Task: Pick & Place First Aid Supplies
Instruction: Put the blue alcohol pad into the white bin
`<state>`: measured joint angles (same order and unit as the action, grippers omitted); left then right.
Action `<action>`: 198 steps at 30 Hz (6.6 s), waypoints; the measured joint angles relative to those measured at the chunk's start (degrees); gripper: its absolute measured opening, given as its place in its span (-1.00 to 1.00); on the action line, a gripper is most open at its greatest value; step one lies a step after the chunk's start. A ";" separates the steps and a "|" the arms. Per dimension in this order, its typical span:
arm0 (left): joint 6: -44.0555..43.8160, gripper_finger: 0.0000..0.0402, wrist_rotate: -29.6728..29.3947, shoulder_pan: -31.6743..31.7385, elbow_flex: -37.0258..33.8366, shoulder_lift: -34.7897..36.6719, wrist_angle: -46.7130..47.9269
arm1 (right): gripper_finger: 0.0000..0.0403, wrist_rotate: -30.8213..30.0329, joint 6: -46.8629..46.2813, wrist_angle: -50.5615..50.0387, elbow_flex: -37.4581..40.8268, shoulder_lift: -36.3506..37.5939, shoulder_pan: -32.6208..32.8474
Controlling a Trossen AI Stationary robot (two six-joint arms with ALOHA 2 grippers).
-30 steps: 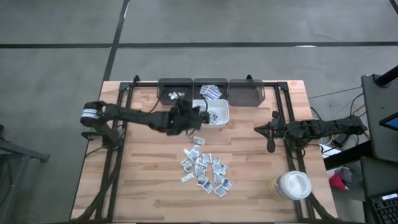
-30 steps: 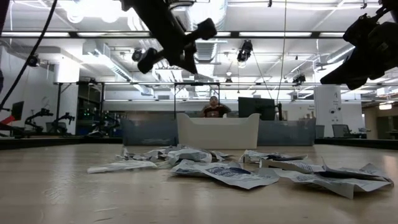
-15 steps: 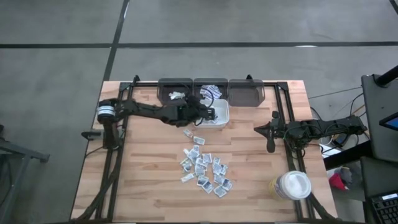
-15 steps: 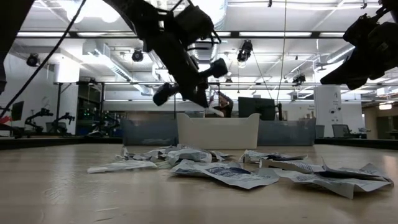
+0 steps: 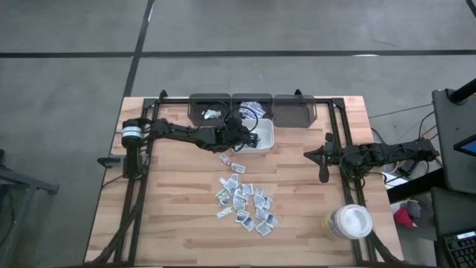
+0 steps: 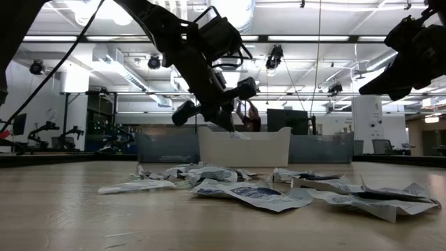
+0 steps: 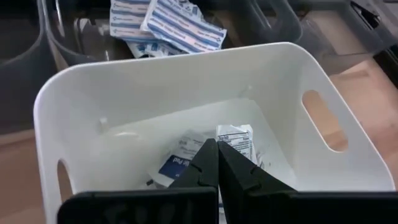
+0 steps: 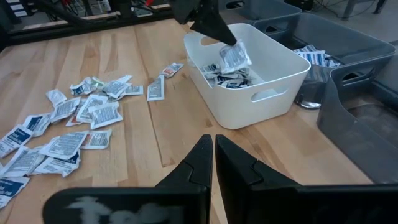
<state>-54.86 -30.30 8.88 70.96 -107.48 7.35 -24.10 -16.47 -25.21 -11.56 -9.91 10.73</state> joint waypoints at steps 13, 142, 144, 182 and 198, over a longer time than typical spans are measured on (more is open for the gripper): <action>2.13 -0.86 2.62 0.02 0.00 -0.02 -0.12 | -0.91 0.00 -0.02 0.04 0.00 0.00 0.00; 0.32 -1.00 20.22 -17.86 -5.20 3.70 9.03 | -0.91 0.02 -0.02 0.07 -0.01 0.04 -0.01; 3.35 -1.00 19.76 -17.86 -4.11 3.80 8.12 | -0.91 0.02 -0.02 0.04 -0.01 0.04 0.00; 48.39 -1.00 19.84 6.78 12.37 -3.11 21.11 | -0.91 -0.04 0.00 -0.09 -0.01 0.03 -0.01; 52.63 -0.60 20.65 6.91 13.96 -3.82 20.89 | -0.91 -0.09 -0.02 -0.07 0.01 0.02 -0.01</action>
<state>-2.23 -9.66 15.79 84.92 -111.30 28.24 -24.18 -16.49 -25.28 -11.55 -9.89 10.72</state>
